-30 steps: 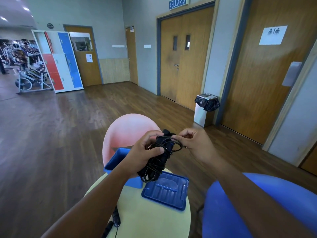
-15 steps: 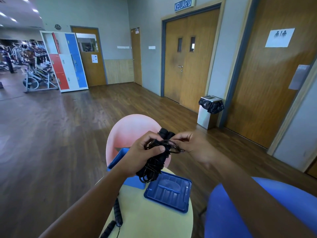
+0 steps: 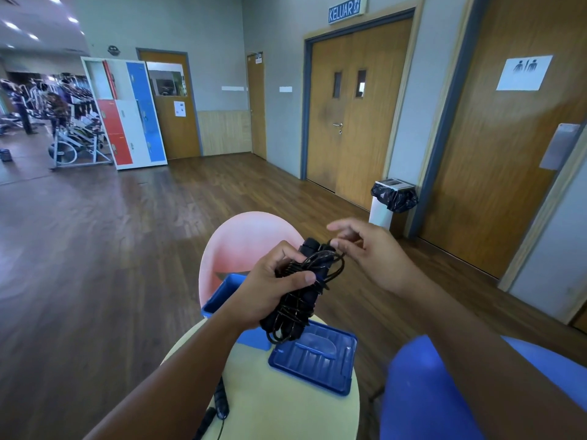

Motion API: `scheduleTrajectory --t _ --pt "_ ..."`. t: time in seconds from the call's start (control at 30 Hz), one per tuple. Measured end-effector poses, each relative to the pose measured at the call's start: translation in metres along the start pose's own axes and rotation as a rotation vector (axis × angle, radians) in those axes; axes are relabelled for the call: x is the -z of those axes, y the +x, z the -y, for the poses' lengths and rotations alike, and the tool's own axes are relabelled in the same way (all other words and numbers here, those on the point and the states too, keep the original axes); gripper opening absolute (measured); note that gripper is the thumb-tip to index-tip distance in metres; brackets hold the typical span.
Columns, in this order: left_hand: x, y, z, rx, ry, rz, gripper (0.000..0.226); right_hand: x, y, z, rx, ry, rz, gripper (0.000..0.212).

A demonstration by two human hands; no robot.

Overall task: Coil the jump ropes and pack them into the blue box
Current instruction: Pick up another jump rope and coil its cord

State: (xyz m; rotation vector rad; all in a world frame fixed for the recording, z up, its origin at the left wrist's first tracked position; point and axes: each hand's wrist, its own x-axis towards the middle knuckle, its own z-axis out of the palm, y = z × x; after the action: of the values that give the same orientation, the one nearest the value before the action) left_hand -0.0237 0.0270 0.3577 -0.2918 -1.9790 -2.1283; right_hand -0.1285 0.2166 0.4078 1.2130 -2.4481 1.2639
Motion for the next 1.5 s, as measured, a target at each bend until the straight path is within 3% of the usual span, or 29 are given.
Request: scheduleTrajectory --t 0.1,0.17,0.37,0.53,0.63,0.7,0.8,0.87,1.0,1.17,1.3,1.43,1.5 --pt "-0.002 0.001 -0.001 0.006 0.047 0.013 0.024 -0.003 0.001 -0.001 0.093 -0.122 -0.024 0.013" --pt "-0.001 0.0 -0.002 0.012 0.058 0.03 0.025 -0.003 0.0 -0.001 0.057 -0.074 0.017 0.016" --pt "0.001 -0.003 -0.004 -0.035 0.058 0.037 0.022 -0.002 0.0 0.002 -0.146 0.405 0.141 0.016" --pt "-0.002 -0.003 -0.014 -0.086 0.067 0.016 0.024 0.002 0.001 0.001 -0.422 0.919 0.206 0.015" --pt "-0.003 -0.002 -0.019 -0.132 0.066 -0.007 0.025 -0.003 0.003 0.001 -0.558 1.039 0.226 0.028" --pt "-0.006 -0.001 -0.024 -0.151 0.045 -0.022 0.028 -0.011 0.003 -0.001 -0.623 1.054 0.204 0.041" --pt "-0.01 -0.002 -0.028 -0.163 0.055 -0.024 0.033 -0.02 0.001 0.0 -0.664 1.041 0.184 0.009" --pt "-0.012 0.0 -0.031 -0.182 0.086 -0.059 0.034 -0.026 -0.003 0.002 -0.697 1.088 0.169 0.019" --pt "-0.008 0.007 -0.029 -0.195 0.21 -0.137 0.026 -0.042 -0.012 0.005 -0.726 1.199 0.085 0.021" --pt "-0.009 0.014 -0.022 -0.126 0.135 -0.218 0.037 -0.063 -0.009 0.02 -0.537 1.06 -0.172 0.015" --pt "-0.021 0.023 -0.03 -0.097 0.309 -0.354 0.028 -0.089 -0.002 0.035 -0.512 1.076 -0.401 0.026" --pt "-0.023 0.027 -0.026 0.053 0.384 -0.346 0.033 -0.097 0.005 0.03 -0.573 1.105 -0.386 0.06" --pt "-0.022 0.027 -0.028 0.137 0.388 -0.316 0.036 -0.099 0.007 0.026 -0.557 0.993 -0.384 0.061"
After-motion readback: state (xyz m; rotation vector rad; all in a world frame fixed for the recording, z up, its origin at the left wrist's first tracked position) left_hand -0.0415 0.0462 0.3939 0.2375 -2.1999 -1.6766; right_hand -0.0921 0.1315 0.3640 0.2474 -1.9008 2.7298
